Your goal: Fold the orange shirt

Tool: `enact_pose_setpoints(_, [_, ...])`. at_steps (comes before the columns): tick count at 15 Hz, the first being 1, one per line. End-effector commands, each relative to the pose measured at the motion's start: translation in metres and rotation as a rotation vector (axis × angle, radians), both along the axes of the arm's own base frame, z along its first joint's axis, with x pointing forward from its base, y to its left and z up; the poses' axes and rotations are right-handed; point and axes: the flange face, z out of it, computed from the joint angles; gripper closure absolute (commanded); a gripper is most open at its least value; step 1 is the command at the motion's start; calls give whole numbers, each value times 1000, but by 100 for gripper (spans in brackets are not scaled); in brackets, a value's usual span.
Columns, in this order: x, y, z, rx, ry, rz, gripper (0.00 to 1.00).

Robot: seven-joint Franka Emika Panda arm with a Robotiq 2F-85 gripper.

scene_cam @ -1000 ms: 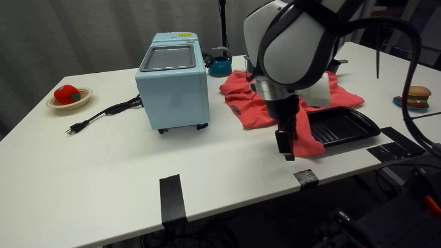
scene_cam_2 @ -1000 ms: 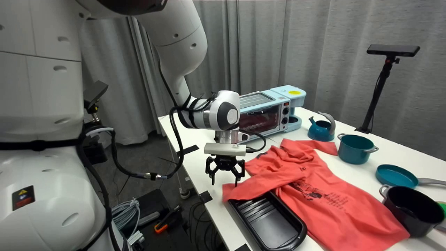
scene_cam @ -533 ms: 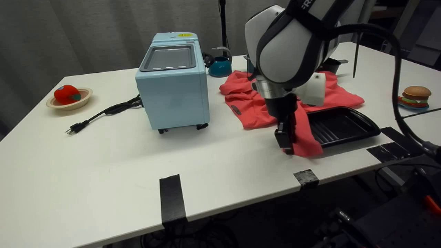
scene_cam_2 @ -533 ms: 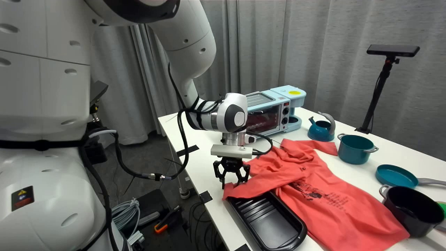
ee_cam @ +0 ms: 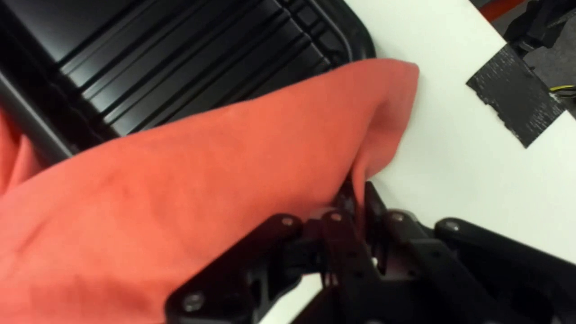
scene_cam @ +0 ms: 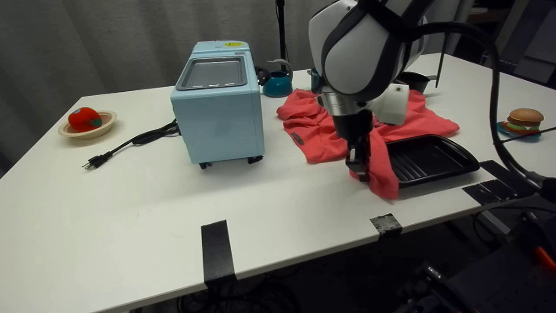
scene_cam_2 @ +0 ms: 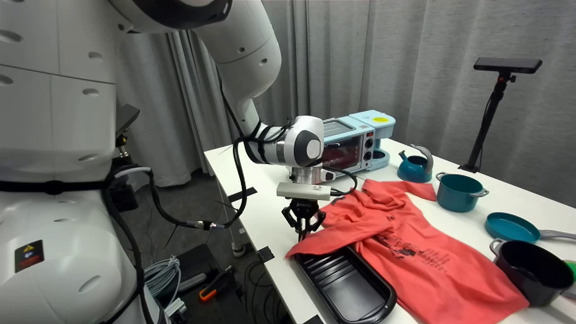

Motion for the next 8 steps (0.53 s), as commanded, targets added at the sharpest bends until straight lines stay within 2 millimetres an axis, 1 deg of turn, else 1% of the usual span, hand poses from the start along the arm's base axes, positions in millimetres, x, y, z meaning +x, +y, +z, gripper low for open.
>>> enact_pose_setpoints(1, [22, -28, 51, -25, -142, -14, 98])
enact_pose_setpoints(2, [31, -35, 68, -30, -192, -24, 98])
enact_pose_setpoints(6, [78, -80, 139, -6, -392, -147, 98])
enact_pose_setpoints(7, [91, -93, 154, -2, -436, -182, 98])
enact_pose_setpoints(8, [100, -100, 163, 3, -480, -217, 98])
